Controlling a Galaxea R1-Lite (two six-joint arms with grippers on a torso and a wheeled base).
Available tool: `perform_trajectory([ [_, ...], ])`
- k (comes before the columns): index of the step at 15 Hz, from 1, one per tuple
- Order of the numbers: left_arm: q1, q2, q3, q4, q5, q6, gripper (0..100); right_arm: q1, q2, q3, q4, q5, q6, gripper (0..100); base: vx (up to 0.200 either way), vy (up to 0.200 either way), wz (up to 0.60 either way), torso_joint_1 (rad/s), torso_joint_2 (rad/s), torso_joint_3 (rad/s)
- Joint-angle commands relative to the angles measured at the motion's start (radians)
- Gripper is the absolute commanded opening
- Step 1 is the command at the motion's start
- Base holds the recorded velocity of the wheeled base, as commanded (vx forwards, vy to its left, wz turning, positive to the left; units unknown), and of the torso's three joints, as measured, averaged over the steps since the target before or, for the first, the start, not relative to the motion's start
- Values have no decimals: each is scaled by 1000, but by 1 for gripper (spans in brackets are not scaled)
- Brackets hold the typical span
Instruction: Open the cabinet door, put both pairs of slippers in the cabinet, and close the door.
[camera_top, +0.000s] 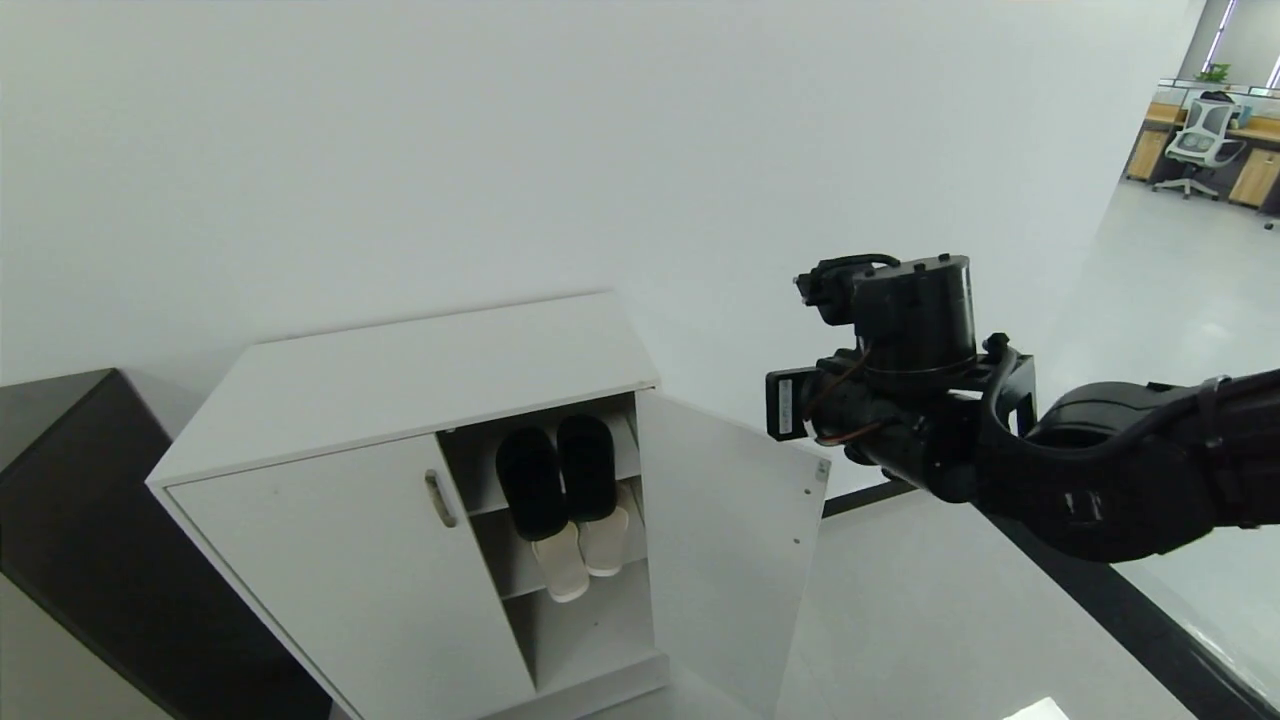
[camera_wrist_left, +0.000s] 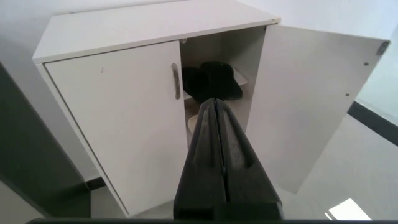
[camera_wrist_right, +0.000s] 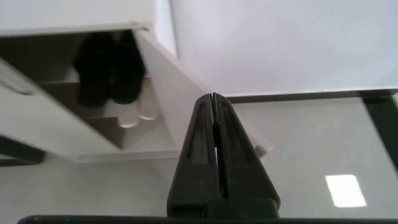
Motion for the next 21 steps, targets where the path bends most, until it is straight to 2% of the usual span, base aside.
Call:
perform_trajectory([
  [1, -1, 0, 0, -1, 0, 0, 0, -45, 64, -66, 5, 15, 7, 0, 0, 0, 0, 0, 0, 0],
  [5, -1, 0, 0, -1, 0, 0, 0, -114, 160, -92, -80, 124, -1, 0, 0, 0, 0, 0, 0, 0],
  [11, -1, 0, 0, -1, 0, 0, 0, -195, 315, -192, -98, 126, -4, 0, 0, 0, 0, 0, 0, 0],
  [21, -1, 0, 0, -1, 0, 0, 0, -221, 403, -216, -109, 126, -4, 0, 0, 0, 0, 0, 0, 0],
])
